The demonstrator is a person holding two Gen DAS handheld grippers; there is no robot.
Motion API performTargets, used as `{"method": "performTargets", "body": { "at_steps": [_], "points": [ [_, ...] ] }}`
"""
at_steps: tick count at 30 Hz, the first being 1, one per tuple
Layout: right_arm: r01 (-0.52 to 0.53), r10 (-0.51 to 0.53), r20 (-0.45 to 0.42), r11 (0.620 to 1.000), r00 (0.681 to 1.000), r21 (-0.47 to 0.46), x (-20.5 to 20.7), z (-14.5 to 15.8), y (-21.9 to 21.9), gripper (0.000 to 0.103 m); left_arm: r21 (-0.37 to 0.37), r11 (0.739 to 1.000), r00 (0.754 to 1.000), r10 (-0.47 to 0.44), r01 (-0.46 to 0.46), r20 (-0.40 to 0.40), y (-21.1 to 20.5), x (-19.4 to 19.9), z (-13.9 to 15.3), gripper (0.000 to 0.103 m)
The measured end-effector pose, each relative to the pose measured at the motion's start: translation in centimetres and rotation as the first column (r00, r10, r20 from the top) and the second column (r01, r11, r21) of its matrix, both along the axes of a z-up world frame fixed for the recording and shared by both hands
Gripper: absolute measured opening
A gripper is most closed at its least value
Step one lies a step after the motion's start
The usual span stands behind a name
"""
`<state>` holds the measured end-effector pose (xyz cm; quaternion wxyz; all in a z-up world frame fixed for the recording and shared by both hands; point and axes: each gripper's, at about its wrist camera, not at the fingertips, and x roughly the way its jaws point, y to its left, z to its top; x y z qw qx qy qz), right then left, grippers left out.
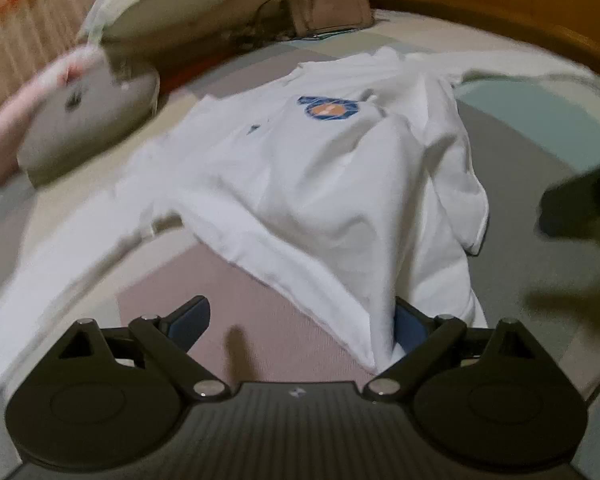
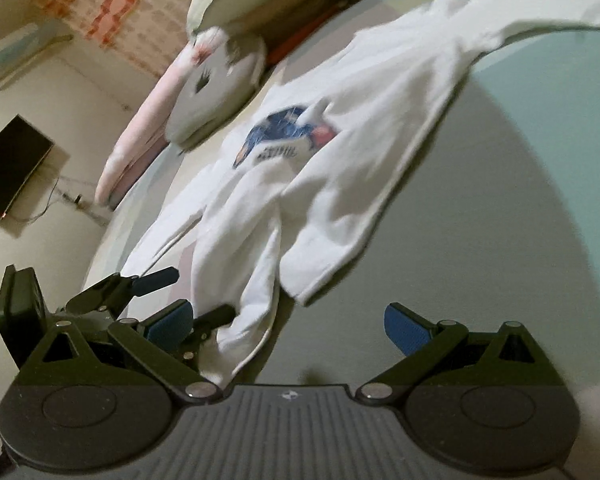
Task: Fold clothes
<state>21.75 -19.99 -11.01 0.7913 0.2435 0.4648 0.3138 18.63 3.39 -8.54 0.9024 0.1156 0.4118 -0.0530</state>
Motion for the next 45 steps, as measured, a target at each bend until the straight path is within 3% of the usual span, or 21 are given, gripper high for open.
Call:
{"method": "performTargets", "body": {
  "at_steps": [4,10,14,22,29,33,34,35,36,39,42,45],
  "points": [
    [-0.005,0.005,0.004,0.998,1.000,0.061,1.4,-0.9,0.9,0.103,-0.055,0.998,1.000,0.019,-0.020,-0.011,1.1,-0.4,-0.2,0.095],
    [0.048,-0.047,-0.012,0.978,0.999,0.204,4.2,-2.5,0.5,0.103,-0.036,0.999,1.000,0.014,-0.014,-0.009,0.6,0.0,-0.4,0.097],
    [0.046,-0.040,-0.032,0.975,0.999,0.218,3.7,-2.4,0.6,0.103,-0.063,0.998,1.000,0.024,-0.025,-0.012,0.9,0.2,-0.6,0.097],
    [0.031,-0.043,0.054,0.976,0.998,0.216,4.7,-2.9,2.1,0.101,-0.076,0.997,1.000,0.028,-0.029,-0.014,1.1,0.3,-0.7,0.098],
    [0.104,-0.114,0.026,0.963,0.993,0.247,2.8,-3.8,-0.3,0.072,-0.110,0.993,0.999,0.041,-0.043,-0.023,1.5,0.4,-1.1,0.099],
    [0.139,-0.152,0.067,0.977,0.986,0.163,3.1,-4.3,0.5,0.050,-0.094,0.995,0.999,0.041,-0.043,-0.021,1.2,0.5,-1.0,0.099],
    [0.149,-0.161,0.069,0.977,0.985,0.151,3.2,-4.5,0.5,0.037,-0.095,0.994,0.999,0.043,-0.045,-0.020,1.2,0.5,-1.0,0.099],
    [0.169,-0.178,0.051,0.975,0.983,0.147,3.2,-4.8,0.1,0.015,-0.101,0.994,0.999,0.048,-0.050,-0.022,1.3,0.5,-1.1,0.099],
    [0.193,-0.198,0.022,0.970,0.980,0.147,3.3,-5.3,-0.4,0.006,-0.108,0.993,0.998,0.052,-0.055,-0.026,1.4,0.5,-1.1,0.099],
    [0.213,-0.209,-0.043,0.963,0.977,0.165,3.7,-5.6,-1.2,0.002,-0.110,0.992,0.998,0.061,-0.064,-0.028,1.3,0.5,-1.0,0.099],
    [0.215,-0.212,-0.038,0.965,0.977,0.148,3.3,-4.6,-1.2,0.005,-0.078,0.996,0.999,0.047,-0.047,-0.008,0.8,0.2,-0.4,0.099],
    [0.216,-0.216,-0.018,0.964,0.976,0.155,2.4,-3.3,-1.8,0.005,-0.101,0.995,1.000,0.025,-0.024,0.012,0.8,-0.3,0.6,0.098]
  ]
}}
